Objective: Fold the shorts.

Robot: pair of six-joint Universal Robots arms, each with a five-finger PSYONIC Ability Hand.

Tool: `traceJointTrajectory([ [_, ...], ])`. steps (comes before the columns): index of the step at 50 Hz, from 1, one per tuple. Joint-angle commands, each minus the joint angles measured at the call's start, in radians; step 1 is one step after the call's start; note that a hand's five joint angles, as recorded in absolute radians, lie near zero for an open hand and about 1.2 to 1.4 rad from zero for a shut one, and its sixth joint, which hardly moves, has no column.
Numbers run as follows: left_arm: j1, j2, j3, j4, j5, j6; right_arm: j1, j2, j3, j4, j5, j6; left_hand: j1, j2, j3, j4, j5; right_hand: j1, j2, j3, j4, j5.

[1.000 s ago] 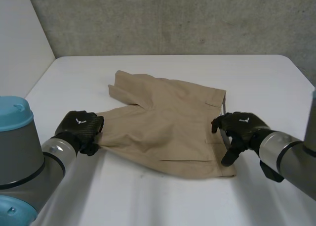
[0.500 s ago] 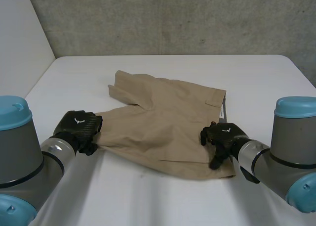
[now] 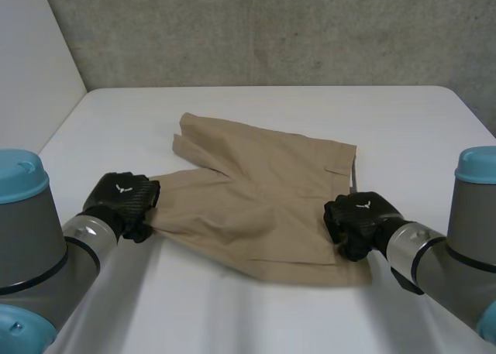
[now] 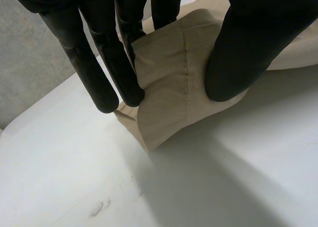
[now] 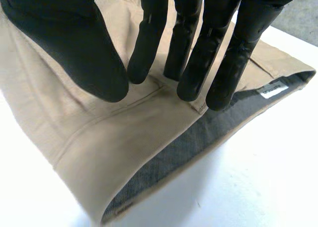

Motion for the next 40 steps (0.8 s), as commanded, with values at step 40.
traceJointTrajectory([
  [40, -0.002, 0.024, -0.018, -0.041, 0.002, 0.044, -0.018, -0.046, 0.163, -0.156, 0.023, -0.039, -0.645, -0.647, -0.654, -0.650, -0.655, 0.529, 0.373, 0.376, 0.376, 0.363],
])
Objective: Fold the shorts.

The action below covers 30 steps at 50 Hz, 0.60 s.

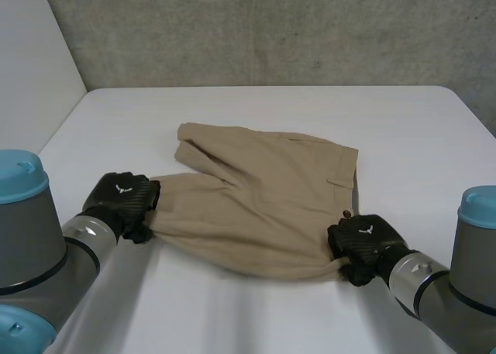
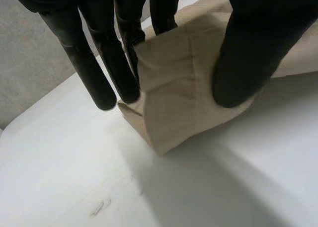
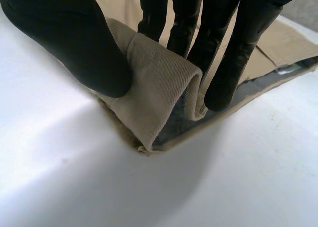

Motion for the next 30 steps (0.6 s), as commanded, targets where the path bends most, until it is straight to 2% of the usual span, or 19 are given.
traceJointTrajectory([
  [1, 0.000, 0.027, -0.021, -0.051, 0.004, 0.057, -0.008, -0.034, -0.020, 0.001, 0.028, 0.001, -0.594, -0.605, -0.615, -0.612, -0.614, 0.441, 0.254, 0.219, 0.207, 0.244],
  [4, 0.005, 0.042, -0.029, -0.093, 0.004, 0.144, -0.030, -0.061, -0.029, 0.000, 0.051, 0.003, -0.630, -0.641, -0.651, -0.648, -0.650, 0.441, 0.254, 0.219, 0.207, 0.244],
  [7, 0.034, 0.074, -0.055, -0.100, 0.007, 0.176, -0.037, -0.080, -0.038, 0.001, 0.068, 0.006, -0.621, -0.632, -0.642, -0.639, -0.641, 0.441, 0.254, 0.219, 0.207, 0.244],
  [12, 0.089, 0.128, -0.112, -0.100, 0.059, 0.169, -0.039, -0.080, -0.035, 0.003, 0.069, 0.018, -0.583, -0.594, -0.604, -0.601, -0.603, 0.441, 0.254, 0.219, 0.207, 0.244],
  [18, 0.105, 0.169, -0.170, -0.102, 0.124, 0.114, -0.041, -0.072, -0.027, 0.001, 0.069, 0.039, -0.342, -0.354, -0.363, -0.360, -0.362, 0.441, 0.254, 0.219, 0.207, 0.244],
  [24, 0.079, 0.179, -0.219, -0.102, 0.157, 0.014, -0.041, -0.072, -0.032, 0.006, 0.059, 0.151, -0.166, -0.178, -0.187, -0.184, -0.186, 0.441, 0.254, 0.219, 0.207, 0.244],
  [26, 0.039, 0.176, -0.233, -0.100, 0.176, -0.008, -0.041, -0.072, -0.035, 0.007, 0.057, 0.170, -0.049, -0.060, -0.070, -0.067, -0.069, 0.441, 0.254, 0.219, 0.207, 0.244],
  [30, -0.026, 0.171, -0.244, -0.099, 0.188, -0.015, -0.037, -0.083, -0.035, 0.007, 0.055, 0.182, 0.040, 0.028, 0.019, 0.022, 0.019, 0.441, 0.254, 0.219, 0.207, 0.244],
])
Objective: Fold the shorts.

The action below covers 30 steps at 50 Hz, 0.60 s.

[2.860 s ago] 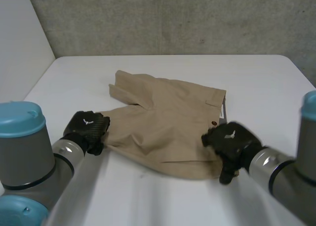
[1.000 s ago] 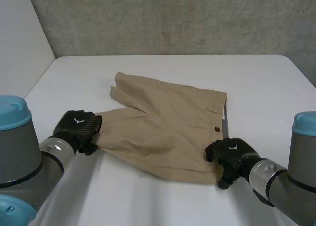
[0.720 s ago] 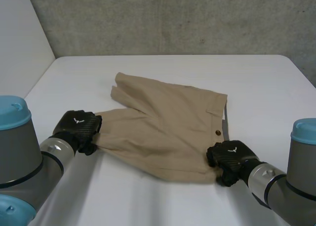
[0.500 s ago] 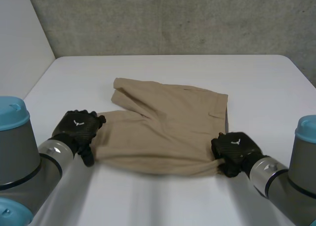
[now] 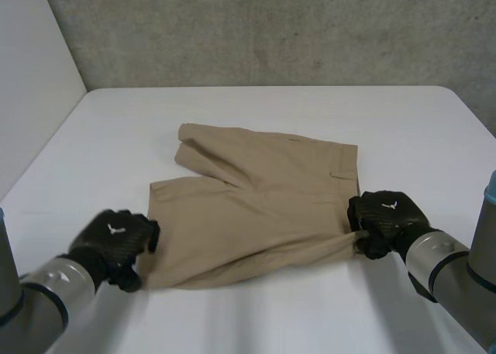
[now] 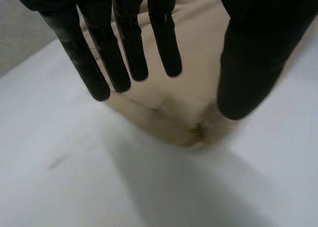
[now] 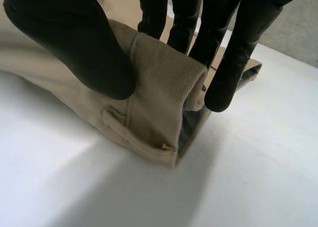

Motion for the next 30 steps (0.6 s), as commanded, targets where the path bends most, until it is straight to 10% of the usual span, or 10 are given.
traceJointTrajectory([
  [1, -0.104, -0.010, -0.026, 0.003, 0.025, -0.040, 0.003, -0.012, -0.004, 0.002, -0.006, 0.049, 0.199, 0.215, 0.220, 0.216, 0.220, 0.432, 0.216, 0.219, 0.206, 0.234],
  [30, -0.102, -0.085, 0.000, 0.135, -0.129, -0.041, -0.001, -0.017, 0.032, 0.002, -0.013, 0.013, 0.073, 0.088, 0.094, 0.090, 0.094, 0.432, 0.216, 0.219, 0.206, 0.234],
])
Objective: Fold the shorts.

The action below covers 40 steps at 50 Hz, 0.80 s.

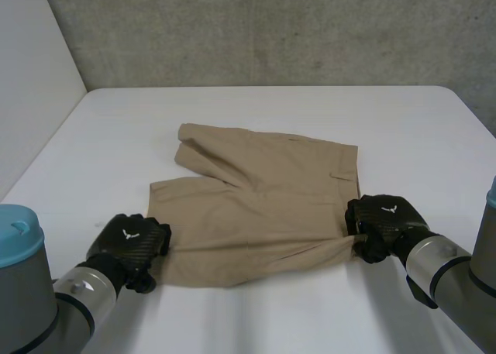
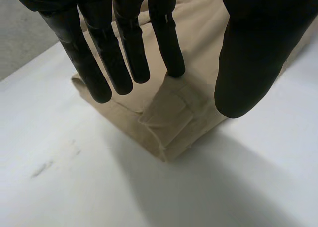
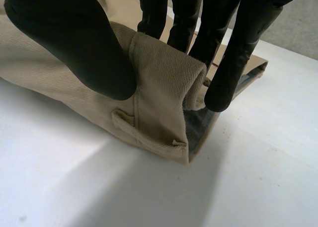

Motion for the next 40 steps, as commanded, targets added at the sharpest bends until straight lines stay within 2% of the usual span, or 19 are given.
traceJointTrajectory([
  [1, -0.002, 0.000, -0.001, 0.003, -0.006, 0.000, -0.001, 0.000, 0.008, 0.000, 0.000, -0.019, 0.078, 0.073, 0.070, 0.078, 0.074, 0.432, 0.216, 0.212, 0.206, 0.233],
  [14, 0.012, 0.003, -0.001, 0.028, -0.008, 0.000, 0.000, 0.000, 0.008, 0.000, 0.000, -0.022, 0.040, 0.035, 0.032, 0.040, 0.036, 0.432, 0.216, 0.212, 0.206, 0.233],
  [23, 0.027, 0.067, -0.002, 0.028, -0.003, -0.005, 0.000, 0.000, 0.008, 0.000, 0.000, -0.024, 0.052, 0.047, 0.043, 0.052, 0.048, 0.432, 0.216, 0.212, 0.206, 0.233],
  [32, 0.030, 0.073, -0.005, 0.028, 0.003, -0.080, 0.000, 0.000, 0.007, -0.002, -0.002, -0.024, 0.043, 0.038, 0.035, 0.043, 0.039, 0.432, 0.216, 0.212, 0.206, 0.233],
  [40, 0.032, 0.061, -0.013, 0.028, 0.004, -0.078, 0.000, 0.004, 0.008, -0.003, -0.002, -0.024, -0.063, -0.068, -0.071, -0.063, -0.067, 0.432, 0.216, 0.212, 0.206, 0.233],
])
